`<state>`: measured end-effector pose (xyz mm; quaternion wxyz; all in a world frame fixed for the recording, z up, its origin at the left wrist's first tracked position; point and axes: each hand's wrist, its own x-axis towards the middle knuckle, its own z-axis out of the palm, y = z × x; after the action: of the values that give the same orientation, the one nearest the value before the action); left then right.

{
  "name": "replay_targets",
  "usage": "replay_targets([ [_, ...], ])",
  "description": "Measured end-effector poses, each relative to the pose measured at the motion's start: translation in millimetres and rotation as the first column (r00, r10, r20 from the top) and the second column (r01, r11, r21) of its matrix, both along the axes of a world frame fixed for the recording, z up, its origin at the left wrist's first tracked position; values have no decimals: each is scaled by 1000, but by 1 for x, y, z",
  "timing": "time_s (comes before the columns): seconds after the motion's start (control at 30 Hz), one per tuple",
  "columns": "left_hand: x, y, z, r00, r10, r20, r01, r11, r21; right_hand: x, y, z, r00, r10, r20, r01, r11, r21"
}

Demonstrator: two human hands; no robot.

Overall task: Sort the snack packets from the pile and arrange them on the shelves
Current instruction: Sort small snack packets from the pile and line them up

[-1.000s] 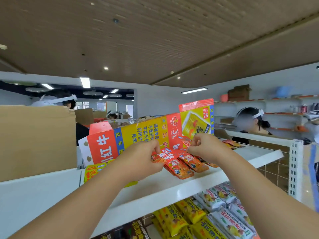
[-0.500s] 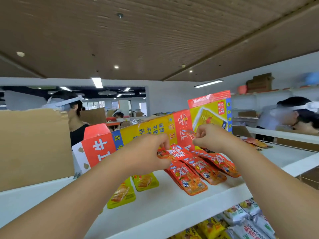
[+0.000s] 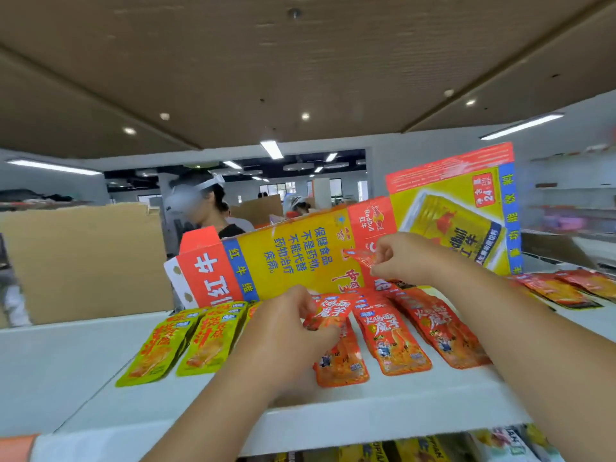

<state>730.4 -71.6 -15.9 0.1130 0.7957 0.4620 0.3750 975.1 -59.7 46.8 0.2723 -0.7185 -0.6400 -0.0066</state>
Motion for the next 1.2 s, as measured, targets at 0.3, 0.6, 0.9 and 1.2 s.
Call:
replay_targets([
  [0.3, 34, -39, -23, 948, 310, 69, -310, 951, -8, -2, 31, -3, 969, 231, 87, -220, 967, -126],
  [0.6, 41, -47, -33, 906, 424, 18, -424, 906, 9, 10, 52, -24, 938, 335, -93, -343, 934, -98],
  [0.9, 46, -48, -33, 900, 426, -87, -429, 903, -22, 15, 51, -31, 930, 352, -111, -362, 928, -92],
  [1.2, 47, -49, -31, 897, 433, -95, -439, 897, -55, 15, 44, -31, 931, 350, -105, -361, 926, -112],
])
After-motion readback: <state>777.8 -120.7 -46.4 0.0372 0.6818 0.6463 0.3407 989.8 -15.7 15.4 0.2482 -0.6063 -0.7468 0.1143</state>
